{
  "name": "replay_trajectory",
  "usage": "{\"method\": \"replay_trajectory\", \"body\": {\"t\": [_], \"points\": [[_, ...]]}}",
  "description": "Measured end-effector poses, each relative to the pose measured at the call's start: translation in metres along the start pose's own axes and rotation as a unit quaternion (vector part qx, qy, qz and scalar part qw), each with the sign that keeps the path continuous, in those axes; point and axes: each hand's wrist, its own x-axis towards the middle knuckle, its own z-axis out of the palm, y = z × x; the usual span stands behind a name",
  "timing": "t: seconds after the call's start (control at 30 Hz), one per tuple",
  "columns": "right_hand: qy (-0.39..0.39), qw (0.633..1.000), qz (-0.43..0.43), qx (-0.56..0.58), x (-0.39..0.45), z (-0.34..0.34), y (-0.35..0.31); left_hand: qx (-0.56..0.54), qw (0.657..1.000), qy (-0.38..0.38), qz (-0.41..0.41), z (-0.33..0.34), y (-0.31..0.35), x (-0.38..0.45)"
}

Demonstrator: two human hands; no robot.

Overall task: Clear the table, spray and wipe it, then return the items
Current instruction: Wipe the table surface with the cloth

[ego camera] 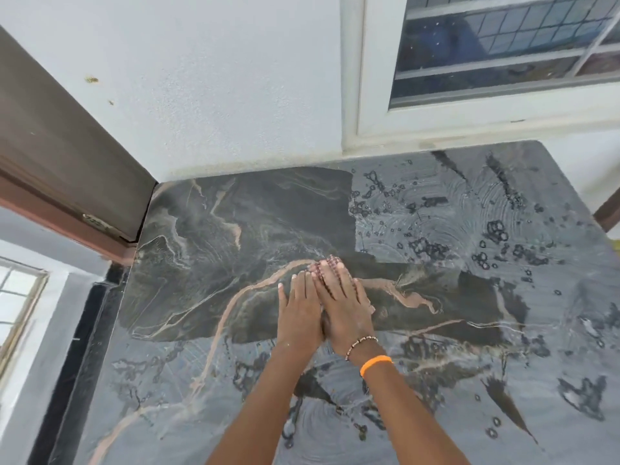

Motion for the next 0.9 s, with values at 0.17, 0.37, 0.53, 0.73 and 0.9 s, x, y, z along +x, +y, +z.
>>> {"method": "replay_trajectory", "body": {"t": [0.17, 0.37, 0.53, 0.73, 0.9], "points": [[-0.015, 0.999, -0.029, -0.027, 0.011, -0.019, 0.053, -0.026, 0.999, -0.035, 0.008, -0.008, 0.003, 0.014], [0.004, 0.987, 0.159, -0.005, 0.001, -0.064, 0.165, -0.056, 0.996, -0.056, 0.032, -0.008, 0.021, 0.039], [0.090, 0.944, 0.314, 0.040, -0.007, -0.069, 0.190, -0.094, 0.994, -0.057, 0.026, 0.004, 0.021, 0.040], [0.094, 0.969, 0.228, -0.002, 0.045, -0.052, 0.115, -0.092, 0.994, -0.058, 0.020, 0.003, 0.022, 0.042], [0.003, 0.997, -0.056, -0.048, 0.098, -0.040, 0.051, -0.068, 0.997, -0.025, 0.018, 0.007, 0.026, 0.025]]}}
